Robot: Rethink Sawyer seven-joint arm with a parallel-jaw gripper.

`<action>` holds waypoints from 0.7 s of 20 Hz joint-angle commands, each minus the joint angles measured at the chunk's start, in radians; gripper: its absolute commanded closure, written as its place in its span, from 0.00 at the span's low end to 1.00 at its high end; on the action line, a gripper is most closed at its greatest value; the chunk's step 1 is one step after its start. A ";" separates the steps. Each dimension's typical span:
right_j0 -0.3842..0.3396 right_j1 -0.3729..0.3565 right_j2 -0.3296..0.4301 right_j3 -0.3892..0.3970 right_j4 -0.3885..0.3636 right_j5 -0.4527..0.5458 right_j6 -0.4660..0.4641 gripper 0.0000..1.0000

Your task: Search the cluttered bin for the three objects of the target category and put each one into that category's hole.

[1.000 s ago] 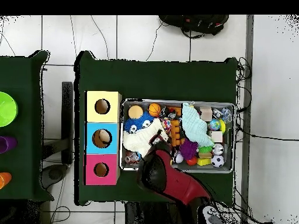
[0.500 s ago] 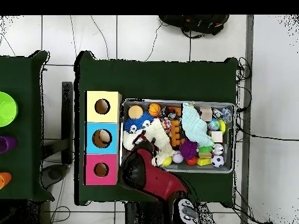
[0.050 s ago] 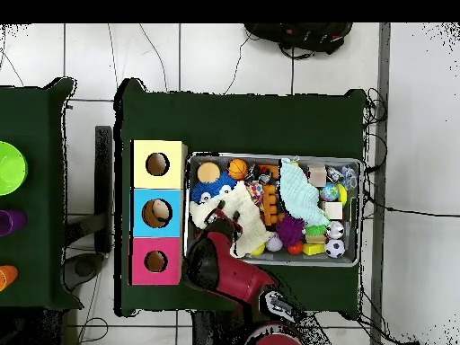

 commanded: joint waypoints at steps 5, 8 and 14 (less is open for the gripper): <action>-0.042 0.121 0.084 -0.003 -0.033 0.022 0.207 0.00; -0.049 0.114 0.085 0.000 -0.044 0.017 0.210 1.00; -0.068 0.097 0.089 -0.007 -0.049 0.059 0.190 1.00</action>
